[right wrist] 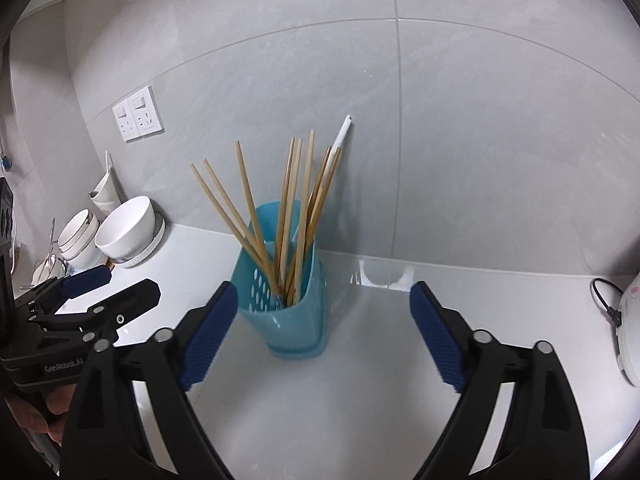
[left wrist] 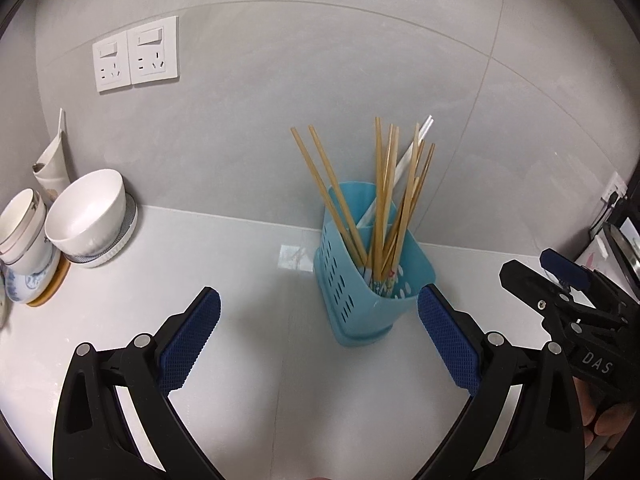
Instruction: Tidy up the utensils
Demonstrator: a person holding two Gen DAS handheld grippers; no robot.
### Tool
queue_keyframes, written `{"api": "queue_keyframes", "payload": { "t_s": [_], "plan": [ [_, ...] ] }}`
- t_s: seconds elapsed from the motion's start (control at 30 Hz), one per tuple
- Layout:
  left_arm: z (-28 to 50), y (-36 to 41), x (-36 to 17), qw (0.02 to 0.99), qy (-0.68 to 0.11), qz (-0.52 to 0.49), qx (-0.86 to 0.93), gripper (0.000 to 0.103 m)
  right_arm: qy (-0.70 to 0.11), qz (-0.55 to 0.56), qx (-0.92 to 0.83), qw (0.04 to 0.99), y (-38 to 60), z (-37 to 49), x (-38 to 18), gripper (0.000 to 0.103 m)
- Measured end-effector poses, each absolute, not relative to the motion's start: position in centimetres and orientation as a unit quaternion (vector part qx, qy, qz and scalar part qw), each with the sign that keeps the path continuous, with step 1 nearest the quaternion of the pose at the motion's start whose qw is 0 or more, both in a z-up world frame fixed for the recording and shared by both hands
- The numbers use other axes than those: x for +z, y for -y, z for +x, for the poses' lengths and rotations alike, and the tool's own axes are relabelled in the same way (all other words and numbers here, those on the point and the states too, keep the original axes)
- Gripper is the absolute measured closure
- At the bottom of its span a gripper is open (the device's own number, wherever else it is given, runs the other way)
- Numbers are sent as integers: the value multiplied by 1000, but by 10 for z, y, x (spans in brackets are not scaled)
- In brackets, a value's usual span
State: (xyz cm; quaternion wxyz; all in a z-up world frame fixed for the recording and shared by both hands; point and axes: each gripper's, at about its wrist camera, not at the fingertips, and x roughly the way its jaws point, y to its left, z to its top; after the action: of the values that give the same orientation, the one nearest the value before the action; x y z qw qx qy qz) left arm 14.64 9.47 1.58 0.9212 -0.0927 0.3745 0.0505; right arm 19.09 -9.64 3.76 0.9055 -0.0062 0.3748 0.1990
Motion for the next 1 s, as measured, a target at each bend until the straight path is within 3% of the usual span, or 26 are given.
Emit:
{"api": "queue_keyframes", "payload": {
  "t_s": [0.07, 1.0],
  "plan": [
    [143, -93, 14, 921, -376, -91, 51, 6, -376, -7, 196, 906, 99, 186, 37, 8],
    [139, -86, 13, 918, -383, -90, 49, 6, -405, -15, 177, 897, 108, 184, 31, 8]
  ]
}}
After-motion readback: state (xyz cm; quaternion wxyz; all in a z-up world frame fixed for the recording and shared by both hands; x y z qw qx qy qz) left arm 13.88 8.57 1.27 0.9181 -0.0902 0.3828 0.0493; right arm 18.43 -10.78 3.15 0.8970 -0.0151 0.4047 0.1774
